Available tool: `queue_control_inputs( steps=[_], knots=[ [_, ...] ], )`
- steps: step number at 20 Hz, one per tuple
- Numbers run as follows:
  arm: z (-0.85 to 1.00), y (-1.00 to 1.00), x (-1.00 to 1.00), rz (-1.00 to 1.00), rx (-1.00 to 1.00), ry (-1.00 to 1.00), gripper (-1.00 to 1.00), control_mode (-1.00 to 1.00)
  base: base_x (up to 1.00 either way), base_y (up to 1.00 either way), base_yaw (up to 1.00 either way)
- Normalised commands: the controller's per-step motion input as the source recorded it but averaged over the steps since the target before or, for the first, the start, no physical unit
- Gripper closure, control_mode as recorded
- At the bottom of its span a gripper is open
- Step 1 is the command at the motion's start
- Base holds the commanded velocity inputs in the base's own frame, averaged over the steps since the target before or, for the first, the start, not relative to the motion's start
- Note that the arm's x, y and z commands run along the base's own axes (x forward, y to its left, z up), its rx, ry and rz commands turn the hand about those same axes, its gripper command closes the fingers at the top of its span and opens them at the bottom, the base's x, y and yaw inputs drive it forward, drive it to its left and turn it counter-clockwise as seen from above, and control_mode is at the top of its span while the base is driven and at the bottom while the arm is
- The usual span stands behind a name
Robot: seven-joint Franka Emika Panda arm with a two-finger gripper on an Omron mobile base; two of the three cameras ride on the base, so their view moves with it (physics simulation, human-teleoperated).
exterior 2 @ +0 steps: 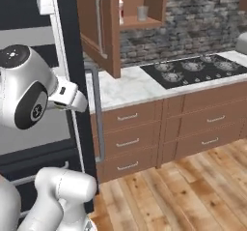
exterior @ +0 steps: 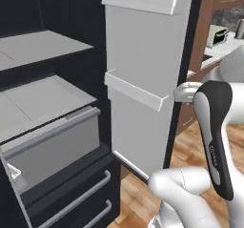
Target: There is a bowl on the dining counter. Grab a lemon wedge from the fridge and place it in the bowl. Then get the liquor bottle and glass cup from the cabinet and place them next to the bowl.
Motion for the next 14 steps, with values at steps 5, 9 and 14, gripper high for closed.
queue_control_inputs(
  steps=[5,9,14],
  knots=[
    [0.00,0.00,0.00,0.00,0.00,0.00,1.00,1.00,-0.51,-0.22,-0.76],
    [0.00,0.00,0.00,0.00,0.00,0.00,1.00,1.00,-0.50,-0.37,-0.73],
    [0.00,0.00,0.00,0.00,0.00,0.00,1.00,1.00,-0.49,-0.48,-0.70]
  ],
)
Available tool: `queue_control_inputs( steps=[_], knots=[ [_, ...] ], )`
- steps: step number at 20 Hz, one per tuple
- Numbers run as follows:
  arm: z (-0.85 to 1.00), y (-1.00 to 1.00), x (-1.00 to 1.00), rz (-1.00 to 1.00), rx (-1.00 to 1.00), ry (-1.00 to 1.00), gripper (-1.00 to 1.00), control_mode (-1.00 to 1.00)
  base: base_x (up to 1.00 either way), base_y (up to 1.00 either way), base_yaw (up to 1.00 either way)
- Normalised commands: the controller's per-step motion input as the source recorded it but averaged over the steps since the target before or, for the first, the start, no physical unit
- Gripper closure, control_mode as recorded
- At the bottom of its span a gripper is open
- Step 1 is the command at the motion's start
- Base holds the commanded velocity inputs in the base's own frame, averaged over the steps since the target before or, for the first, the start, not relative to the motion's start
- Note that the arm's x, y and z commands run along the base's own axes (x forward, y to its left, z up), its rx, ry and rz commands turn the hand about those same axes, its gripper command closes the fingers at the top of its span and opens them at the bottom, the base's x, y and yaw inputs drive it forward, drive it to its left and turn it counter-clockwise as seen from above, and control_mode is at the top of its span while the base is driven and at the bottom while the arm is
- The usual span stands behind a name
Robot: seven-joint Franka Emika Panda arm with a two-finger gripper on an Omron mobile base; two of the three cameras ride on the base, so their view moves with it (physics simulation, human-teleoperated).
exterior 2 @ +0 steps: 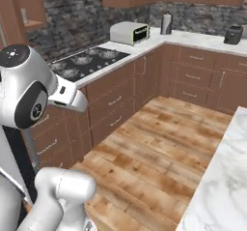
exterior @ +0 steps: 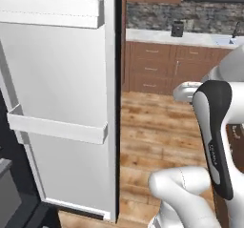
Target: There is a bowl on the dining counter. Grab a lemon wedge from the fridge and place it in the bowl. Then get the liquor bottle and glass cup from the cabinet and place them next to the bowl.
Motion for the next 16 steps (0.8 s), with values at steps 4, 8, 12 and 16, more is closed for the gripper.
queue_control_inputs(
  steps=[4,8,12,16],
  knots=[
    [0.00,0.00,0.00,0.00,0.00,0.00,1.00,1.00,-0.49,-0.55,-0.68],
    [0.00,0.00,0.00,0.00,0.00,0.00,1.00,1.00,-0.42,-0.48,-0.66],
    [0.00,0.00,0.00,0.00,0.00,0.00,1.00,1.00,-0.48,-0.10,-0.38],
    [0.00,0.00,0.00,0.00,0.00,0.00,1.00,1.00,-0.95,-0.10,-0.23]
  ],
)
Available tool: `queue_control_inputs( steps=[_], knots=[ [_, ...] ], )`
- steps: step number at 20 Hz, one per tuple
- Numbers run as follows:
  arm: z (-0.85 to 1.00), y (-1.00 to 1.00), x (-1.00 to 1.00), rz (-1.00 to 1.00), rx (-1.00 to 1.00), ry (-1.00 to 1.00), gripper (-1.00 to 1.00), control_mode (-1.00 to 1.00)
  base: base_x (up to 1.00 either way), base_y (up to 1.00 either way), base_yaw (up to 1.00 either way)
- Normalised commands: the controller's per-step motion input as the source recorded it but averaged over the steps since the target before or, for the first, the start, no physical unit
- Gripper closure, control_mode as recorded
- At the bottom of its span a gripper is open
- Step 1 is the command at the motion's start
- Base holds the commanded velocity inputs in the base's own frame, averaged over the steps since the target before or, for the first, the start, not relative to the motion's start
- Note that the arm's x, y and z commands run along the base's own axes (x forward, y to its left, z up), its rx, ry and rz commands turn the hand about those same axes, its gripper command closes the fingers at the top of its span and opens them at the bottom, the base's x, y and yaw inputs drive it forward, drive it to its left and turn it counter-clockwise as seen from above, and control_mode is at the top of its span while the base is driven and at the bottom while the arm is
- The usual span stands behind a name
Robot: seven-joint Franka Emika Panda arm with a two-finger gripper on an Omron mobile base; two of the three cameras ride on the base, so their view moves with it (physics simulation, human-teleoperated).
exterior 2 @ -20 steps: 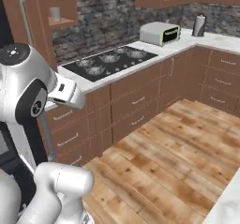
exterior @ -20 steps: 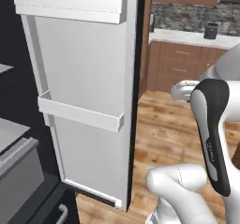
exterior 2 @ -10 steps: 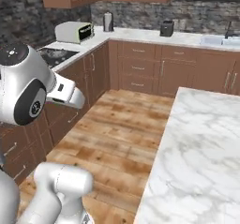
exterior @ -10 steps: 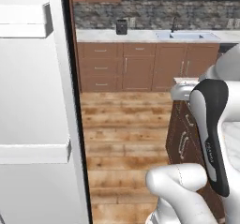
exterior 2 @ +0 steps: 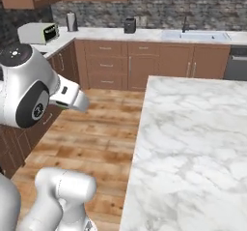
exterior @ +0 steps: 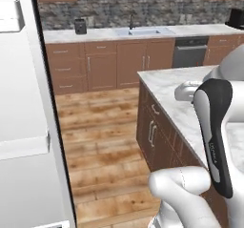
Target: There is a bowl on the dining counter. Grab a lemon wedge from the fridge and place it in the bowl. Then get the liquor bottle and glass cup from the cabinet and place them next to the bowl.
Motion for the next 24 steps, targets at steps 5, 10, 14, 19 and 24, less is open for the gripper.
queue_control_inputs(
  steps=[5,10,14,19,24],
  knots=[
    [0.00,0.00,0.00,0.00,0.00,0.00,1.00,1.00,-1.00,-0.27,-0.23],
    [0.00,0.00,0.00,0.00,0.00,0.00,1.00,1.00,-1.00,-0.41,-0.23],
    [0.00,0.00,0.00,0.00,0.00,0.00,1.00,1.00,-1.00,-0.50,-0.23],
    [0.00,0.00,0.00,0.00,0.00,0.00,1.00,1.00,-1.00,-0.40,-0.22],
    [0.00,0.00,0.00,0.00,0.00,0.00,1.00,1.00,-0.96,0.00,-0.17]
  ],
)
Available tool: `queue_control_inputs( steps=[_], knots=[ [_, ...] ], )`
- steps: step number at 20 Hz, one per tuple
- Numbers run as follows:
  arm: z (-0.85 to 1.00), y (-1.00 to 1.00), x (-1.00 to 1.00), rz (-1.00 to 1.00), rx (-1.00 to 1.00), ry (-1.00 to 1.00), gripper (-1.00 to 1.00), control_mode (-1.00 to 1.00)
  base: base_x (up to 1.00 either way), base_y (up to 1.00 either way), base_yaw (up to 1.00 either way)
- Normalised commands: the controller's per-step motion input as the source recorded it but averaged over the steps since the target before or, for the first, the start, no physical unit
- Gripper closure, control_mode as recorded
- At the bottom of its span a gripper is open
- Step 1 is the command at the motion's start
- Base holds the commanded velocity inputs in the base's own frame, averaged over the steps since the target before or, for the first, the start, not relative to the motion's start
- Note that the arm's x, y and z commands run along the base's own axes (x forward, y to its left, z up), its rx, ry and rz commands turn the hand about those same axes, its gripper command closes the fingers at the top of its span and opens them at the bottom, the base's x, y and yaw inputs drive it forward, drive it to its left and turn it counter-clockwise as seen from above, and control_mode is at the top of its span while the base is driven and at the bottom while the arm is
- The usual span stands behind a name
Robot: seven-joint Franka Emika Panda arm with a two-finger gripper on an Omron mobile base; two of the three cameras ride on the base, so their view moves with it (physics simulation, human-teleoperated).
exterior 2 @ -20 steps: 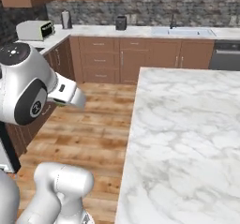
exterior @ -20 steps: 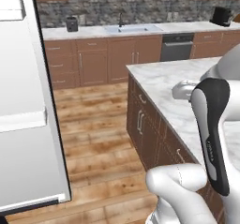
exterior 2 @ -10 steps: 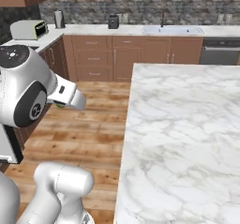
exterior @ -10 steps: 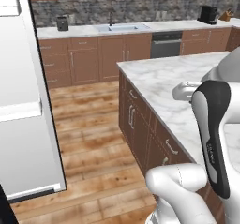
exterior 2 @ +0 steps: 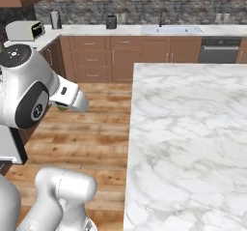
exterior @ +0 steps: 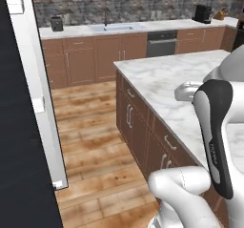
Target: There is a bowl on the dining counter. Grab a lemon wedge from the fridge and place it in the bowl. Then get the liquor bottle and glass cup from the cabinet and place them next to the bowl.
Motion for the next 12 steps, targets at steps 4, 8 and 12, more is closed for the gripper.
queue_control_inputs(
  steps=[4,8,12],
  knots=[
    [0.00,0.00,0.00,0.00,0.00,0.00,1.00,1.00,-0.05,0.11,-0.09],
    [0.00,0.00,0.00,0.00,0.00,0.00,1.00,1.00,-0.64,-0.06,-0.05],
    [0.00,0.00,0.00,0.00,0.00,0.00,1.00,1.00,-1.00,-0.30,-0.03]
  ],
)
